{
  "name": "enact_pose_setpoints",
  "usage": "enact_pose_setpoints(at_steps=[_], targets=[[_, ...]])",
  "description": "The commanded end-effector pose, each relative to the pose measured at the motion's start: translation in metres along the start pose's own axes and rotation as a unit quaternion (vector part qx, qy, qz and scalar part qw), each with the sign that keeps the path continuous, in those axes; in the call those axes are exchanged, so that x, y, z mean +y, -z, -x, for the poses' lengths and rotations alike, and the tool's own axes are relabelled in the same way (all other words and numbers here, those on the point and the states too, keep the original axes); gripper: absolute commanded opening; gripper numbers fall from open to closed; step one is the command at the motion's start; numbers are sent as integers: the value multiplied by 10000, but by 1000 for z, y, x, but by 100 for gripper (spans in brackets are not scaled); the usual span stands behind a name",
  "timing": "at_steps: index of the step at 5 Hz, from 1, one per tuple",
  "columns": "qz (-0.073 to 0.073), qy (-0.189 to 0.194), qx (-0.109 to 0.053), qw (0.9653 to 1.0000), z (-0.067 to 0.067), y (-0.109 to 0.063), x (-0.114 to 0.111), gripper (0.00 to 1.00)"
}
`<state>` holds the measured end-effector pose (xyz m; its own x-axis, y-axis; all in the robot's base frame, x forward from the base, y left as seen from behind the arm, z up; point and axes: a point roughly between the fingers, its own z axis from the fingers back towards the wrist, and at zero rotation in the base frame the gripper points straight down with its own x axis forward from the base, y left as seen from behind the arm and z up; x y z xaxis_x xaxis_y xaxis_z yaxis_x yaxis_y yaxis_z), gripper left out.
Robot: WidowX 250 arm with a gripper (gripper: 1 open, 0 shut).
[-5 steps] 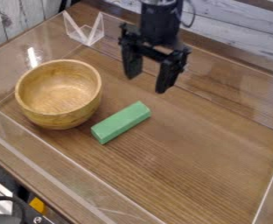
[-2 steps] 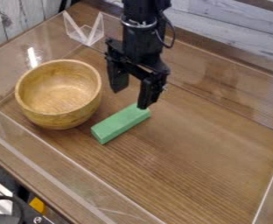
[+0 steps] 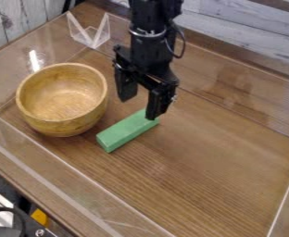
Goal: Put the green block in the brown bowl
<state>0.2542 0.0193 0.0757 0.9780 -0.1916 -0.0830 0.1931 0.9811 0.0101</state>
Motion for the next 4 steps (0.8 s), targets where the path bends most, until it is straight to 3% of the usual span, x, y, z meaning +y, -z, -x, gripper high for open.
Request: enact_pose_setpoints(at_steps=[1, 3, 4], targets=[[-73, 7, -99, 9999, -3, 4, 0, 100], [-217, 353, -163, 9990, -6, 25, 1, 100], [-254, 498, -173, 9983, 3, 32, 2, 100]])
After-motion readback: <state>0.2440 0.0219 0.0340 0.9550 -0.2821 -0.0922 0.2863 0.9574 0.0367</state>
